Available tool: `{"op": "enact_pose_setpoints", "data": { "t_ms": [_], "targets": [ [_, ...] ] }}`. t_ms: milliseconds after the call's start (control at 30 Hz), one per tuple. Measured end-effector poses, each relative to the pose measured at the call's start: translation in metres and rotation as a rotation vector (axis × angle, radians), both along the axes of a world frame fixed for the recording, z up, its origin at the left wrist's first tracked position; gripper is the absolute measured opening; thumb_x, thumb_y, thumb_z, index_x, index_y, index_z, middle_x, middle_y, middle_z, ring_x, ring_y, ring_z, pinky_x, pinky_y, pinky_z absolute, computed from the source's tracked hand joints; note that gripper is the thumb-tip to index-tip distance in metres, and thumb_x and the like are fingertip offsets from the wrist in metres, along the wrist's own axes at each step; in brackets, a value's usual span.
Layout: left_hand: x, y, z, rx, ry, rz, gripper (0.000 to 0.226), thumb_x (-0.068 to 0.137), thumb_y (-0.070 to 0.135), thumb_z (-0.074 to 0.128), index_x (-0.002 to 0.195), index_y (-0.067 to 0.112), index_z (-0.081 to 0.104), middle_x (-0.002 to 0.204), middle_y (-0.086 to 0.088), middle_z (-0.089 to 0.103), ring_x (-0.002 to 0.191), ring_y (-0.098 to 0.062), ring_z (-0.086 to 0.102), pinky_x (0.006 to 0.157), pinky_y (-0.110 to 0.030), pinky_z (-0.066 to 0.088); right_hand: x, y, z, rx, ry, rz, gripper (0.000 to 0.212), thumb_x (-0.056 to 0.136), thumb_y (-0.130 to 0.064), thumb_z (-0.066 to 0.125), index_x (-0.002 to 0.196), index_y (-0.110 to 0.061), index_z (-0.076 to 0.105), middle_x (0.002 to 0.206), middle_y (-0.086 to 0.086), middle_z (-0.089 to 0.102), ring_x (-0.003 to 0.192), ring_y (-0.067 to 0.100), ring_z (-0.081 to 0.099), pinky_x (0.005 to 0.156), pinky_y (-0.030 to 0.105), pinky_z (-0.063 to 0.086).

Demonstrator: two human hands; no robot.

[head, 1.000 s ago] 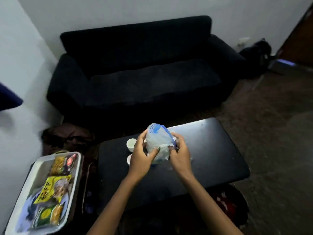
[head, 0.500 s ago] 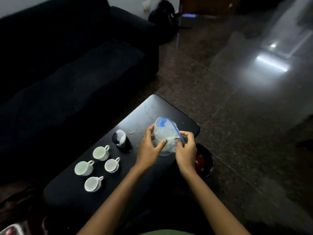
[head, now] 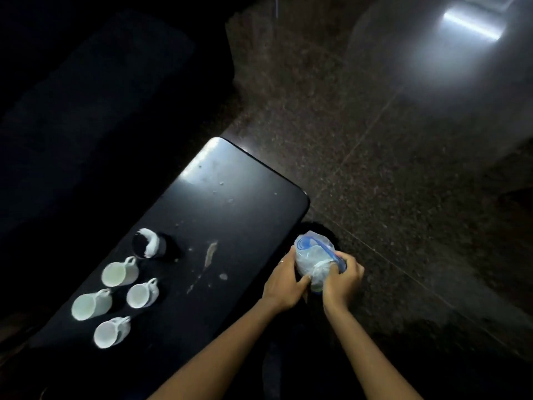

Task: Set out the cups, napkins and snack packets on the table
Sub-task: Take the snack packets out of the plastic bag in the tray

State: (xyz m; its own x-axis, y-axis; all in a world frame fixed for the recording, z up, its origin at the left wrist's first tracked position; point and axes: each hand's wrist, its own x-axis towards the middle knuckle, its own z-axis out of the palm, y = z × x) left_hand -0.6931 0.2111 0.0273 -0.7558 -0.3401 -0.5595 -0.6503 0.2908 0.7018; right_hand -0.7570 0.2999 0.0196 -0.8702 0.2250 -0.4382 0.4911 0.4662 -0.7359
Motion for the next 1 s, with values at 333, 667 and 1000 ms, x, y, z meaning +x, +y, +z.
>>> {"op": "enact_pose_setpoints", "data": {
  "t_ms": [333,667,1000],
  "targets": [
    [-0.064,0.021,-0.128,0.076,-0.378,-0.207,0.065,0.092,0.034,0.054,0.147,0.012,0.027,0.148,-0.015,0.038,0.134,-0.031,0.039,0.109,-0.037,0.035,-0.068,0.032,-0.158,0.276,-0.272,0.083,0.032,0.086,0.005,0.044,0.112,-0.001,0.062,0.128,0.024,0.042,0.108,0.038,0.051,0.088,0.023,0.033],
    [-0.091,0.02,-0.235,0.044,-0.518,-0.347,0.053,0.093,0.028,0.051,0.141,0.014,0.034,0.141,-0.018,0.044,0.127,-0.035,0.046,0.102,-0.043,0.041,-0.078,0.027,-0.271,0.243,-0.458,0.271,0.049,0.093,-0.009,0.054,0.14,-0.011,0.041,0.146,0.014,0.034,0.127,0.032,0.044,0.105,0.038,0.039],
    [-0.077,0.019,-0.23,0.018,-0.497,-0.285,0.057,0.093,0.023,0.048,0.145,0.013,0.027,0.145,-0.012,0.04,0.129,-0.032,0.043,0.102,-0.045,0.04,-0.069,0.028,-0.273,0.35,-0.402,0.476,0.043,0.095,-0.003,0.043,0.138,-0.007,0.043,0.148,0.009,0.033,0.132,0.029,0.039,0.109,0.038,0.035]
  ]
}}
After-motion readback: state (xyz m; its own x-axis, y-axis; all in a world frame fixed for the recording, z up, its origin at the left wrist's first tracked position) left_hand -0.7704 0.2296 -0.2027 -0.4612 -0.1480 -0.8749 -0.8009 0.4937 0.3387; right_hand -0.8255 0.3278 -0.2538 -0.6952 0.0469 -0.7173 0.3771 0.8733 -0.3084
